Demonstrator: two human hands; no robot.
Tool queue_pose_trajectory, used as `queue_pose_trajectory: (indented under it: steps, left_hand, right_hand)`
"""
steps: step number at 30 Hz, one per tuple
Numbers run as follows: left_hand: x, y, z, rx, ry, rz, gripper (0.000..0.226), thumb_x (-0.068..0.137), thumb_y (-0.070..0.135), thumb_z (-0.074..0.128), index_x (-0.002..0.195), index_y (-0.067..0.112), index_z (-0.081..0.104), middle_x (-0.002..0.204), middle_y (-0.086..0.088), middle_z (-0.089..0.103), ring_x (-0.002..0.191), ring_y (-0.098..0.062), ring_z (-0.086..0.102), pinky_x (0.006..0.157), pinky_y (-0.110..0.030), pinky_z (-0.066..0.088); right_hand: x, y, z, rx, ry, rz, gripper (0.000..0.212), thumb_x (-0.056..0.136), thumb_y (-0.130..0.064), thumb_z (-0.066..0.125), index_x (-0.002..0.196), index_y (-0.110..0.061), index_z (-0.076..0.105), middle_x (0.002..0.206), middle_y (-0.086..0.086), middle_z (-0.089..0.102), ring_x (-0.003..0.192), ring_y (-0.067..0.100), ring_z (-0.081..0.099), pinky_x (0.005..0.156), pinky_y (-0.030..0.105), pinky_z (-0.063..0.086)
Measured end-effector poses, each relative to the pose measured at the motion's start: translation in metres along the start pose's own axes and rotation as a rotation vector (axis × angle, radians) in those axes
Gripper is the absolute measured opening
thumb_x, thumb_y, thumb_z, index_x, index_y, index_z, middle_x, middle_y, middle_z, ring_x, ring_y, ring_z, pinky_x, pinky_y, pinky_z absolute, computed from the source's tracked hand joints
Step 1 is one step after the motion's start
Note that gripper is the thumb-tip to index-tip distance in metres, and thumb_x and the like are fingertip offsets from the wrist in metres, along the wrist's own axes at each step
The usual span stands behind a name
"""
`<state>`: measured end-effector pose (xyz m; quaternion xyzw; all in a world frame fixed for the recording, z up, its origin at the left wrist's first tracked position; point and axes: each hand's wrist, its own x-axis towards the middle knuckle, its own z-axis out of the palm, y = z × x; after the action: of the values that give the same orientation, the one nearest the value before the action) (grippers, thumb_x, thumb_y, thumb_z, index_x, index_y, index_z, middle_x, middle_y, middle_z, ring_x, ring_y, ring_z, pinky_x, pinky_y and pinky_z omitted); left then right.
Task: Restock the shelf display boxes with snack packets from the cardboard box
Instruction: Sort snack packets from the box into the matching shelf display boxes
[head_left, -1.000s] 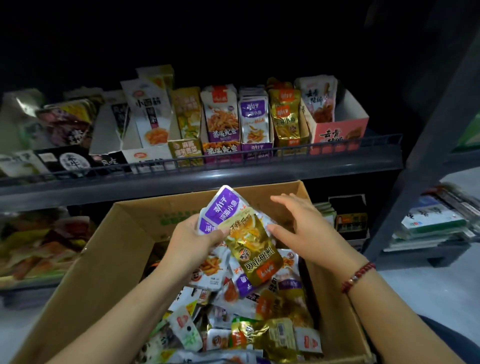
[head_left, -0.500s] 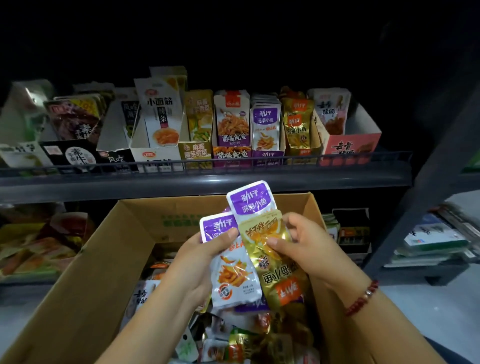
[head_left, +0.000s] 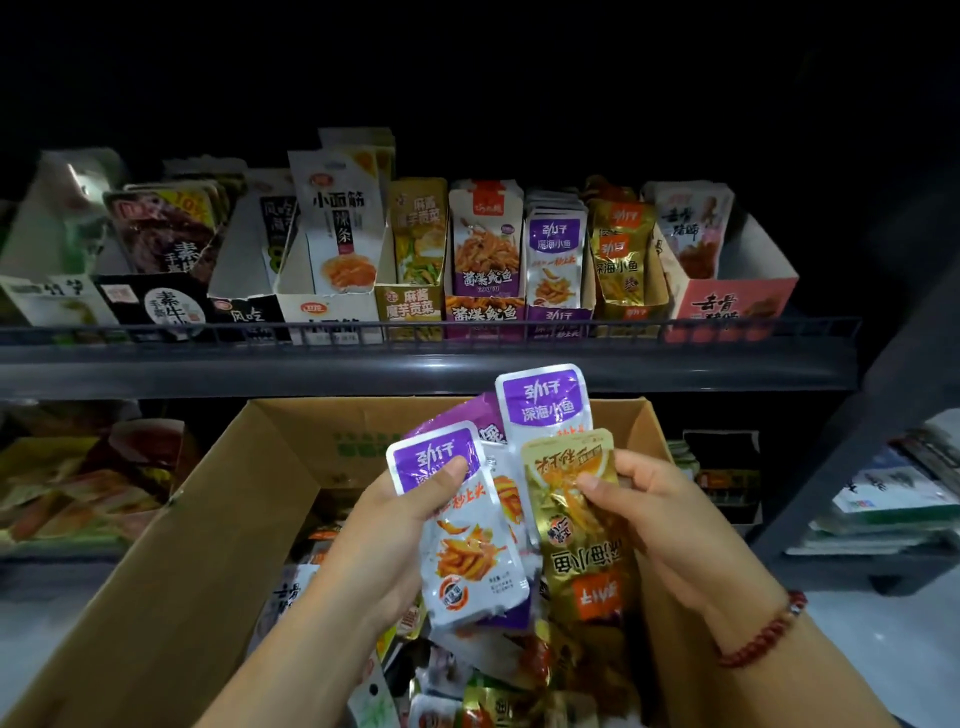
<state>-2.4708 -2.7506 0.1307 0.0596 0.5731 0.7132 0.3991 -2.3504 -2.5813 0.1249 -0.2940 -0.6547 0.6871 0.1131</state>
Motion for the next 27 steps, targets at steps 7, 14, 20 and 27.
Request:
queue_pose_trajectory:
  steps: [7,14,20,27]
  left_hand:
    - [0.001,0.002,-0.004,-0.035,0.029,0.027,0.044,0.075,0.022,0.066,0.116,0.009,0.06,0.103,-0.016,0.074,0.093,-0.033,0.072,0.084,-0.05,0.054]
    - [0.001,-0.003,0.002,-0.048,-0.029,0.018,0.05,0.073,0.023,0.066,0.119,0.005,0.059,0.107,-0.017,0.072,0.096,-0.034,0.07,0.081,-0.047,0.057]
    - [0.001,-0.006,0.008,0.02,-0.024,0.028,0.041,0.069,0.018,0.07,0.107,0.004,0.064,0.097,-0.018,0.074,0.086,-0.034,0.072,0.074,-0.044,0.059]
    - [0.003,-0.006,0.005,0.032,0.055,0.076,0.037,0.074,0.017,0.07,0.108,0.005,0.064,0.097,-0.016,0.074,0.087,-0.034,0.072,0.082,-0.048,0.055]
  right_hand:
    - [-0.001,-0.001,-0.001,0.144,0.041,-0.014,0.017,0.092,-0.009,0.055,0.105,-0.011,0.066,0.092,0.009,0.075,0.085,0.024,0.072,0.076,0.039,0.054]
    - [-0.006,0.002,0.014,-0.204,0.064,-0.151,0.009,0.088,-0.018,0.065,0.095,-0.016,0.06,0.082,-0.001,0.075,0.074,0.017,0.072,0.073,0.042,0.057]
    - [-0.006,0.001,0.018,-0.309,0.085,-0.213,0.011,0.075,-0.021,0.079,0.08,-0.018,0.069,0.076,0.0,0.073,0.07,0.015,0.07,0.068,0.035,0.058]
    - [0.0,0.001,0.01,-0.336,0.162,-0.204,0.029,0.075,-0.033,0.077,0.079,-0.006,0.065,0.073,0.014,0.069,0.074,0.031,0.069,0.07,0.046,0.057]
